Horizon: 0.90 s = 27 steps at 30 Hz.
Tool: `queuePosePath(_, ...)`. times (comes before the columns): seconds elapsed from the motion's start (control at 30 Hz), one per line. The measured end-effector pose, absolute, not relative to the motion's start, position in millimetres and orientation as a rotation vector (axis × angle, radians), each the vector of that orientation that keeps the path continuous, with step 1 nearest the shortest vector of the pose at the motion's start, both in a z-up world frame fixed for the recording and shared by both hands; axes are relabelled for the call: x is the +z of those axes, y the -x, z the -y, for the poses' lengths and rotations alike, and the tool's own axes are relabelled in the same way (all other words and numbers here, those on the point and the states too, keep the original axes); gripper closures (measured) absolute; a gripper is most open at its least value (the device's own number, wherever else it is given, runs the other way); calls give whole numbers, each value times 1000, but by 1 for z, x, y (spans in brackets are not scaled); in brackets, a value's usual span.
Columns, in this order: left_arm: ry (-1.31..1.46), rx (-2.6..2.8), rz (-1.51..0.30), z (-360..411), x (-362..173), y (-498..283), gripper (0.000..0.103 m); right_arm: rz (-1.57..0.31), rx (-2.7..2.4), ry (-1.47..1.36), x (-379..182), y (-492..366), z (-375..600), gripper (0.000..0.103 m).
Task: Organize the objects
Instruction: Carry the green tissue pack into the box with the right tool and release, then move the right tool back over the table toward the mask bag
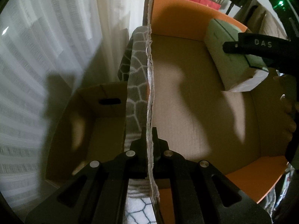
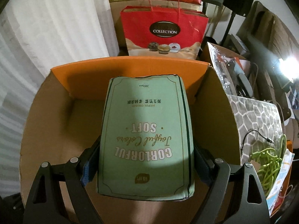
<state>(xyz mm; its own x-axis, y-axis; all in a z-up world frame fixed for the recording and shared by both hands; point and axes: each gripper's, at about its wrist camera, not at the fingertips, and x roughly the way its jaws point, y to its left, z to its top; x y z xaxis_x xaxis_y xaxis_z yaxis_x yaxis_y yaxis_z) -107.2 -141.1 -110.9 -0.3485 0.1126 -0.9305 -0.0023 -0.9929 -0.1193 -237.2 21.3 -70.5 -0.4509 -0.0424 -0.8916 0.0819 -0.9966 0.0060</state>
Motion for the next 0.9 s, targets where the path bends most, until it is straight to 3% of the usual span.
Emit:
queuePosePath(0.43,1762,2475,270,159,-110,113,98,-187,-2637,-1508,-43,221,-18,12)
queuePosePath(0.9,1732,2434,347,174,-101,112,94,-57,-2541,-1372,6,151,-74,11)
